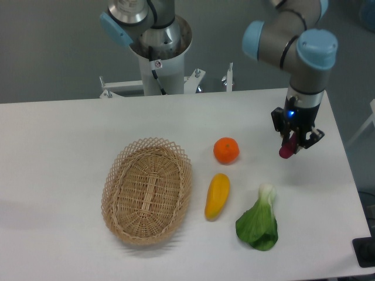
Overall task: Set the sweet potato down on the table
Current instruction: 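Lower the sweet potato onto the table beside the orange, then open the gripper, release the sweet potato, and lift away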
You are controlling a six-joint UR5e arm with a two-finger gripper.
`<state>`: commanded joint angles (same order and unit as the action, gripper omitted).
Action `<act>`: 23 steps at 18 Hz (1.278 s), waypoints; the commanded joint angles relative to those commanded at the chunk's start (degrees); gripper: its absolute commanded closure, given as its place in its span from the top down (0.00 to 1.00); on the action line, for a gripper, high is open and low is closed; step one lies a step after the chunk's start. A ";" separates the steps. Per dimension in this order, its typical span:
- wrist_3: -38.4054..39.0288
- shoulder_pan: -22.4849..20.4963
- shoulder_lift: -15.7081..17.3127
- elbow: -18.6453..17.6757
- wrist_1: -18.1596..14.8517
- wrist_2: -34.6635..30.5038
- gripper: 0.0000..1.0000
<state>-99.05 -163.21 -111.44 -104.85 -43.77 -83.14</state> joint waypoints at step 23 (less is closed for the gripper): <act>1.39 -0.44 2.98 -4.32 0.00 -1.58 1.00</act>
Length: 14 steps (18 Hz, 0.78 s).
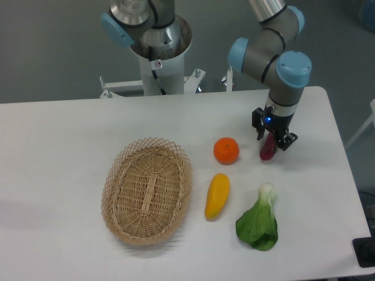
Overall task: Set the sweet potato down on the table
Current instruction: 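Open the gripper, release the sweet potato, and lift away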
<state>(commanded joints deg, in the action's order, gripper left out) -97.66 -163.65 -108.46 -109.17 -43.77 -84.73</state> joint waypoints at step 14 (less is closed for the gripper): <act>4.95 0.88 4.58 17.40 -10.88 0.00 1.00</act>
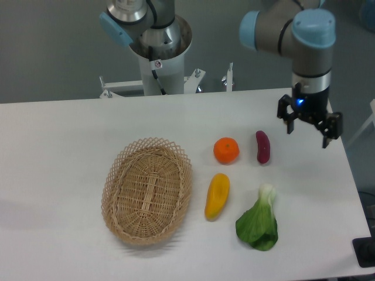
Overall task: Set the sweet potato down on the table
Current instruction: 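Open the gripper, release the sweet potato, and lift away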
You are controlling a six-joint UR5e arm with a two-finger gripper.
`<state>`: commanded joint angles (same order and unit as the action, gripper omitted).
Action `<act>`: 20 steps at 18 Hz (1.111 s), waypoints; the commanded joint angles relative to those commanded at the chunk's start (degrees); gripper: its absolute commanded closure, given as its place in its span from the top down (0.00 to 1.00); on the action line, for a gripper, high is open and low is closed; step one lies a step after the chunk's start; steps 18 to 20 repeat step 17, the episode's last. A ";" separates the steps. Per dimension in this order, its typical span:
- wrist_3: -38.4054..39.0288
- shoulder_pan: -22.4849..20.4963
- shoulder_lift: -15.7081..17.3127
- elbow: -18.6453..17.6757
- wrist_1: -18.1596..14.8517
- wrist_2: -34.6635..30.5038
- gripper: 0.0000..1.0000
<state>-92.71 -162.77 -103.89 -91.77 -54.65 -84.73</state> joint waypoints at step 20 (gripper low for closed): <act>-19.70 -8.53 3.60 1.68 -11.80 0.61 1.00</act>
